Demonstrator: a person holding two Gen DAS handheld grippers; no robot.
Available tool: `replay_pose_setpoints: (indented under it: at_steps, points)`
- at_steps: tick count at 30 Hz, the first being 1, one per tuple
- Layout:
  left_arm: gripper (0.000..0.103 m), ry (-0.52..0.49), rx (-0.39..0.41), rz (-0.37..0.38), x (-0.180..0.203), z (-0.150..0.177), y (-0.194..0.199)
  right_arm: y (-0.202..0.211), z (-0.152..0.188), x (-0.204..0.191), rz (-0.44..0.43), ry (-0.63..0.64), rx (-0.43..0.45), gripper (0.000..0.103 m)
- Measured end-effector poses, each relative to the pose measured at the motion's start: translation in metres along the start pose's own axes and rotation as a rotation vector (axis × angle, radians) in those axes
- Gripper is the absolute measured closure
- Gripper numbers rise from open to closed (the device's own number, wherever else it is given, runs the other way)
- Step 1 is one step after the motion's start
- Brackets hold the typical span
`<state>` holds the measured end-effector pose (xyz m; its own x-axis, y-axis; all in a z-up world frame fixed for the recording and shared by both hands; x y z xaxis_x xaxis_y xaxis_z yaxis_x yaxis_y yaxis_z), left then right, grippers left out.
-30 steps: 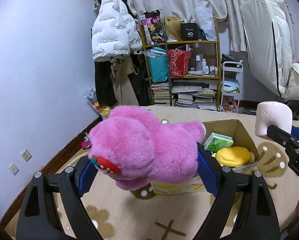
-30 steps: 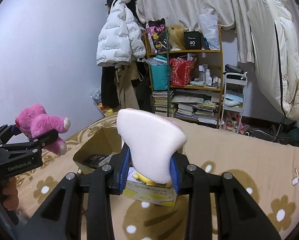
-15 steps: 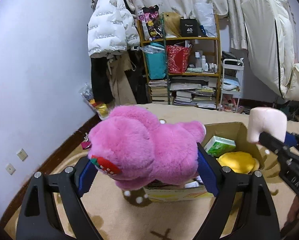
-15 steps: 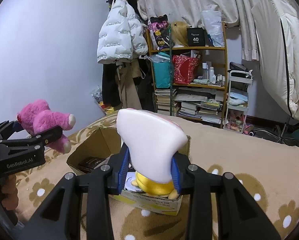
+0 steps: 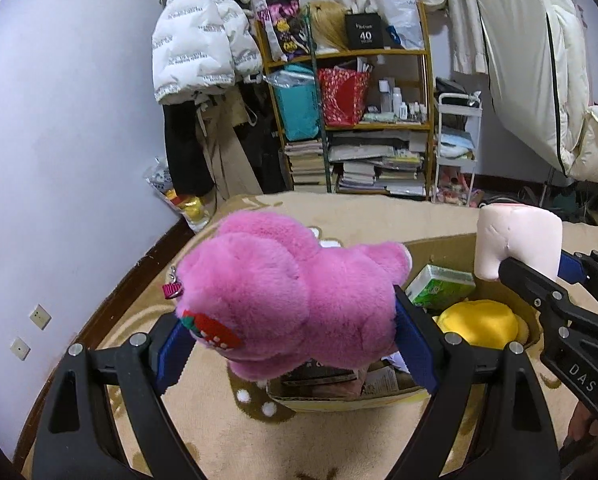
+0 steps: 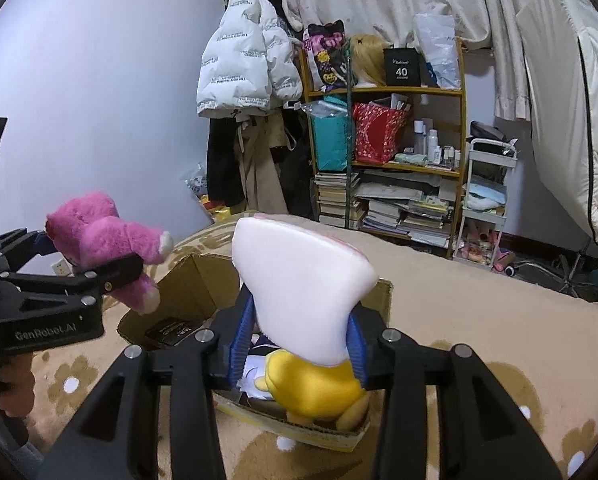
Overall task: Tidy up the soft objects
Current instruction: 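Lift the bear and cushion and carry both over the box, then lower both items into the box and open both tools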
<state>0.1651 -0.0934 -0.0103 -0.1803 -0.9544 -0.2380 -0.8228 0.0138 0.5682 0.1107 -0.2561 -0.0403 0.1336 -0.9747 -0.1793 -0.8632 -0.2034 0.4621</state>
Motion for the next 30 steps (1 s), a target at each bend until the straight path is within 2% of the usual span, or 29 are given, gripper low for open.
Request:
replay_pose_setpoints:
  at_steps: [10, 16, 17, 18, 20, 24, 26, 30]
  points:
    - [0.015, 0.022, -0.109, 0.067, 0.009, 0.012, -0.034, -0.021, 0.017, 0.002, -0.060, -0.039, -0.065, 0.051]
    - [0.014, 0.014, -0.162, 0.061, 0.011, 0.021, -0.044, -0.023, 0.022, 0.003, -0.071, -0.052, -0.089, 0.046]
    - [0.013, 0.016, -0.165, 0.063, 0.011, 0.022, -0.044, -0.022, 0.022, 0.003, -0.073, -0.058, -0.091, 0.045]
    - [0.007, 0.021, -0.166, 0.064, 0.010, 0.022, -0.044, -0.022, 0.022, 0.004, -0.076, -0.062, -0.094, 0.044]
    - [0.003, 0.035, -0.147, 0.064, 0.008, 0.021, -0.040, -0.020, 0.021, 0.005, -0.077, -0.071, -0.092, 0.036]
    - [0.003, 0.025, -0.144, 0.048, 0.007, 0.020, -0.036, -0.013, 0.017, 0.005, -0.077, -0.071, -0.063, 0.027]
    - [0.002, 0.021, -0.141, 0.042, 0.004, 0.021, -0.032, -0.009, 0.015, 0.006, -0.071, -0.080, -0.053, 0.017]
    - [0.002, 0.018, -0.128, 0.031, 0.001, 0.020, -0.021, 0.000, 0.012, 0.009, -0.071, -0.096, -0.046, 0.014]
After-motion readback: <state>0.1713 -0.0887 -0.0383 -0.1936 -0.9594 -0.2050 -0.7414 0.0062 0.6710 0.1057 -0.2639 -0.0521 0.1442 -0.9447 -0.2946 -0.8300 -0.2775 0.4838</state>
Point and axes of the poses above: each gripper's, at about its wrist camera, not at the fingertips, and y roughly against the way its jaws point, x to its right, z to its underside, the point moved 3 cm from there along -y, roughly the way its jaws point, and after that the axes turned 7 degrees about -z, right-handed, at the moved point
